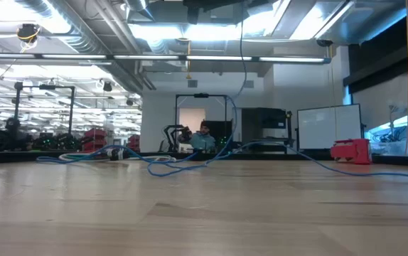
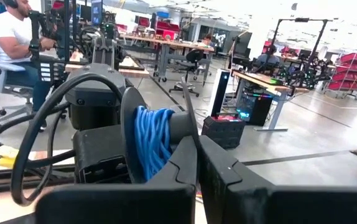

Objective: Coil cords
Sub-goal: Coil the blue wire onto the black spool

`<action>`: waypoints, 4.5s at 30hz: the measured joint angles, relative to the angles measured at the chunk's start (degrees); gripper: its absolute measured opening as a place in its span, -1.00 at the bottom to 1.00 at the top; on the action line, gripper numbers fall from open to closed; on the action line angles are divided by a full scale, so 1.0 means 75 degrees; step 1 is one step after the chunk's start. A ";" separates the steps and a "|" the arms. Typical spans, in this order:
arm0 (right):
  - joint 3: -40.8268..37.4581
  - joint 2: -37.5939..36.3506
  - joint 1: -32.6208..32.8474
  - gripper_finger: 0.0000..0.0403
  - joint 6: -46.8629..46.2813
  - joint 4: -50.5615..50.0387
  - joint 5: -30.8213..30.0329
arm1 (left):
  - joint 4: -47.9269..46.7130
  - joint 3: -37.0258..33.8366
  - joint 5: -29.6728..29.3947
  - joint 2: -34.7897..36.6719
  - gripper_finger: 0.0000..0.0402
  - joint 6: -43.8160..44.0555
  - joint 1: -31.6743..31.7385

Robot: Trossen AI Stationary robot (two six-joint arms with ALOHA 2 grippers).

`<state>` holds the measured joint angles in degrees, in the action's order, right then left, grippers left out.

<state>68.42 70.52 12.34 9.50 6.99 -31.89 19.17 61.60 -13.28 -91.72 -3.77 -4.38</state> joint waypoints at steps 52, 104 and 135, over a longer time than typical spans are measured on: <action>0.0851 -0.0007 0.0006 -0.97 0.0800 -0.0832 0.0599 | 0.0317 0.0006 0.0006 0.0012 -1.00 -0.0170 -0.0012; 0.1166 0.0015 0.0003 -0.97 0.0774 -0.1062 0.0602 | -0.0622 0.0577 0.0551 0.0597 -0.22 -0.0699 -0.0495; 0.1160 0.0019 0.0005 -0.97 0.0803 -0.0948 0.0602 | 0.0174 0.0627 0.0999 0.0050 -0.94 -0.0773 -0.0246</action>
<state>77.12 70.66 12.38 15.53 -0.12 -27.38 20.47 66.30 -5.79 -91.35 -9.57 -6.23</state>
